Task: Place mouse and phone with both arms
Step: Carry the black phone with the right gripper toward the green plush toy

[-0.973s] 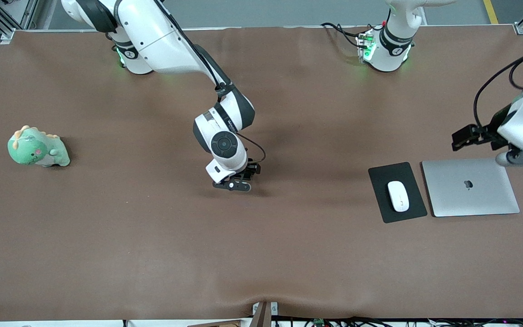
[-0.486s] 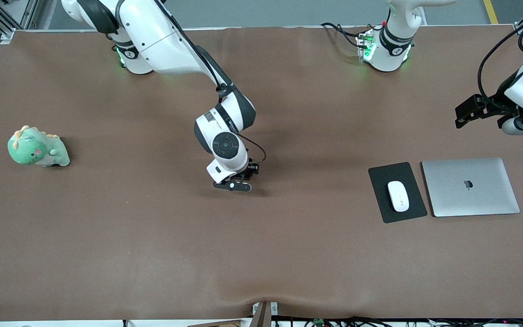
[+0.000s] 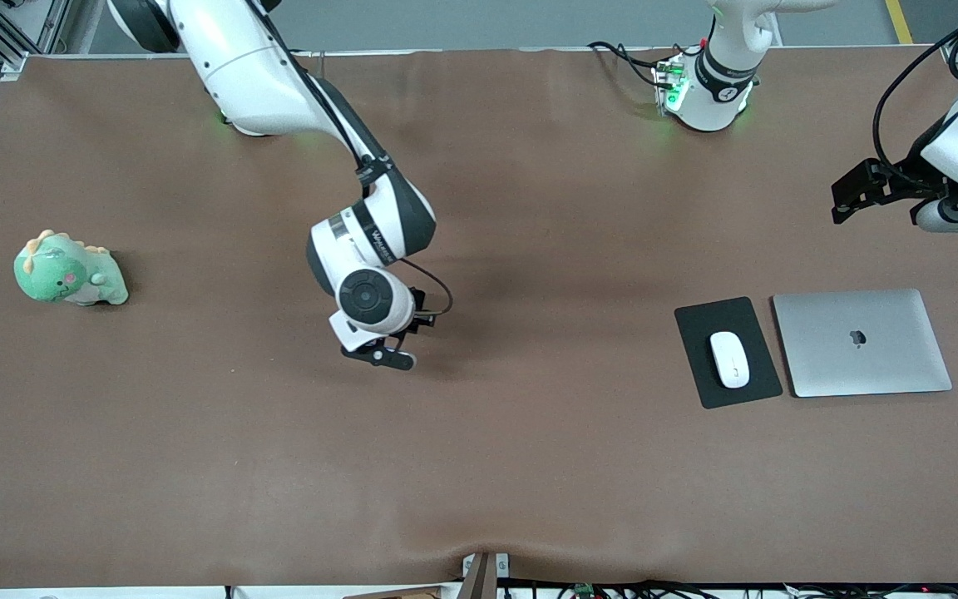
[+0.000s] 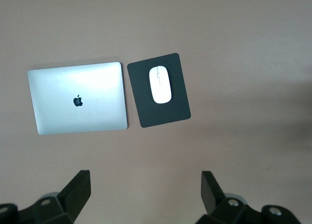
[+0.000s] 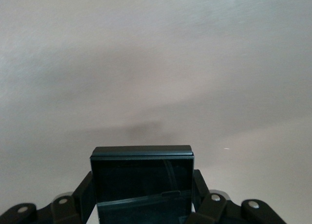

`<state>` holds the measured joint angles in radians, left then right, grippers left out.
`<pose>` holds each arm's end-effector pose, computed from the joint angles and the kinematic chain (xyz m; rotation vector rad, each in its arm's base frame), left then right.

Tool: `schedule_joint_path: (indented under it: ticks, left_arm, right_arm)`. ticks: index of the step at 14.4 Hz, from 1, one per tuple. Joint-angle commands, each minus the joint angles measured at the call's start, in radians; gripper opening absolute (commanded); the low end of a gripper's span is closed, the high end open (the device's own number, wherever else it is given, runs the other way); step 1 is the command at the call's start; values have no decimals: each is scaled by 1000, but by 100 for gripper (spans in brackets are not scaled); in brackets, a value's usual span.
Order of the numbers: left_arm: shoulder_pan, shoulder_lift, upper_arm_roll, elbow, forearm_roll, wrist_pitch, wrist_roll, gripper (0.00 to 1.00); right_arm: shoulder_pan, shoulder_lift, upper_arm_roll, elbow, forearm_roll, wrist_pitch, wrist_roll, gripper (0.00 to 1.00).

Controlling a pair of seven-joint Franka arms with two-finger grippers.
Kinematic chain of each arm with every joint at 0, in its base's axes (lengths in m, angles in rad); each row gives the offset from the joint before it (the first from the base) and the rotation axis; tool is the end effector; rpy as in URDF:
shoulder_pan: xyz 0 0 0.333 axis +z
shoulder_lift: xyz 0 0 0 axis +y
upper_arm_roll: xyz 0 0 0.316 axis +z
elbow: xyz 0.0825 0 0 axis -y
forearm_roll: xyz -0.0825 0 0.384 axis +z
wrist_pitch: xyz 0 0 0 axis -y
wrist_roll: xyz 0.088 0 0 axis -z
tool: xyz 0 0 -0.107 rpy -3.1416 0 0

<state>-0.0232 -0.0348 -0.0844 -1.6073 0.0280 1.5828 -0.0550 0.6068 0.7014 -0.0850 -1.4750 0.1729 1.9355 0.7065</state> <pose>0.5418 -0.0564 0.6274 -3.1105 0.0821 -0.0197 0.5878 0.3620 0.2470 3.0358 -0.3850 -0.3835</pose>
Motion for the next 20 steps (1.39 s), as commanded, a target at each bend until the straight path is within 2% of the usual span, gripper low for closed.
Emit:
schedule_joint_path:
  ticks: [1, 5, 10, 14, 20]
  left_arm:
    - [5, -19, 0, -13, 7, -15, 30, 100]
    - [6, -17, 0, -14, 7, -17, 30, 100]
    - [14, -14, 5, -14, 9, -17, 30, 100]
    - [14, -13, 5, -16, 7, -17, 29, 100]
    - [12, -11, 5, -16, 7, -17, 27, 100]
  right_arm:
    - [-18, -121, -8, -125, -25, -3, 4, 0]
    - [-54, -186, -16, -206, -53, 3, -1, 0]
    - [-154, -292, -16, -361, -53, 63, -125, 0]
    - [-245, -368, -18, -510, -55, 161, -265, 0]
    - [-318, -392, -18, -556, -112, 163, -295, 0]
